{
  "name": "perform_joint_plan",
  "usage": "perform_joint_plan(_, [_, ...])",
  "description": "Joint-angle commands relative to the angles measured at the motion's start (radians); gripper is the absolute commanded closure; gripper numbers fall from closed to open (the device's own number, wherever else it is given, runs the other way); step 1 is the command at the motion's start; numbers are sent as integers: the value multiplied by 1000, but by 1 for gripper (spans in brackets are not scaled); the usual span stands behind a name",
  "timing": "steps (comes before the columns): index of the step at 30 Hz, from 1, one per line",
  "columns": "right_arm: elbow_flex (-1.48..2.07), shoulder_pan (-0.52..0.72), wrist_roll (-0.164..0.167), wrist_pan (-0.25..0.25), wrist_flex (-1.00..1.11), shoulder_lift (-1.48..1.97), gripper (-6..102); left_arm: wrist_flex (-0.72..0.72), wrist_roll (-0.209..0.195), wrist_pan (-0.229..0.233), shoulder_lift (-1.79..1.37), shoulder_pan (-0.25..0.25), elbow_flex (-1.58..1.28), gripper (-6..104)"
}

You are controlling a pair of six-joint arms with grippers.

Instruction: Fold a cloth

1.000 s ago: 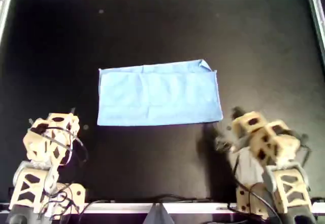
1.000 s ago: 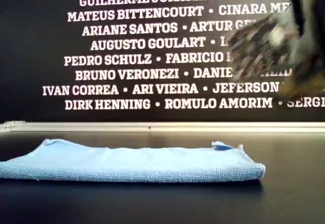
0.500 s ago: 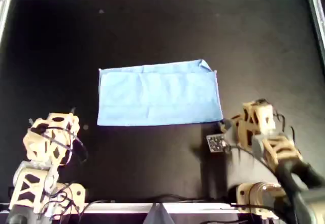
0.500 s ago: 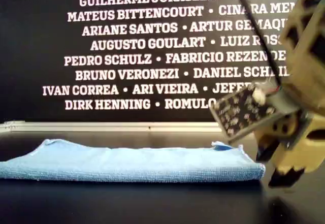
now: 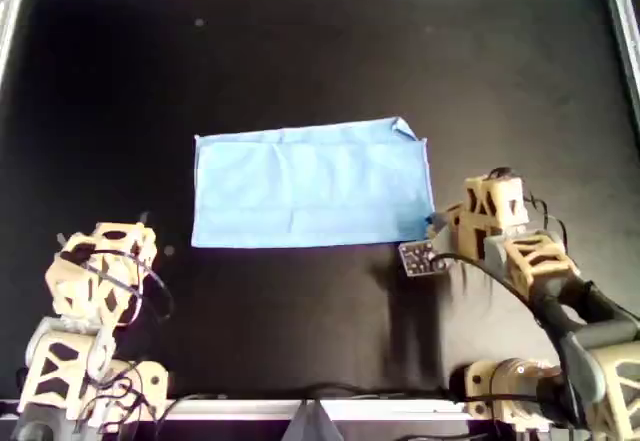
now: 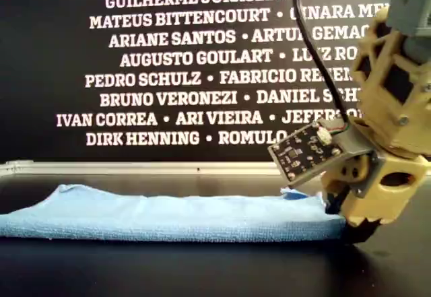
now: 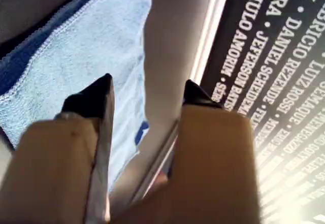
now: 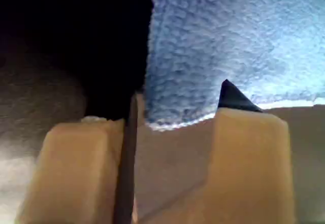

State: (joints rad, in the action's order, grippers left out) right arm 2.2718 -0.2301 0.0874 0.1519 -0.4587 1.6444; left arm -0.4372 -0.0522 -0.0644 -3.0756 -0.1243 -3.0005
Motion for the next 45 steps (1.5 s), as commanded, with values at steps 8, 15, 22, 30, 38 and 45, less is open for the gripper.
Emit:
perform_joint_plan(8, [-87, -100, 2, 11, 11, -28, 31, 3, 3, -3, -18, 11, 11, 49])
perform_joint_plan(15, [-83, -100, 2, 11, 9, -28, 45, 3, 3, -3, -18, 11, 12, 49])
perform_joint_plan(22, [-87, -95, 2, 14, 18, 2, 92, 3, 3, -3, -18, 11, 12, 49])
perform_joint_plan(30, [-84, -81, 3, 8, 18, 6, 95, 3, 3, -3, -18, 11, 11, 49])
perform_joint_plan(38, [-17, -32, 3, 8, 17, 147, 95, 3, 3, -3, -18, 11, 11, 49])
perform_joint_plan(45, [72, 43, 3, 11, 17, 337, 95, 5, 3, -3, -18, 11, 11, 49])
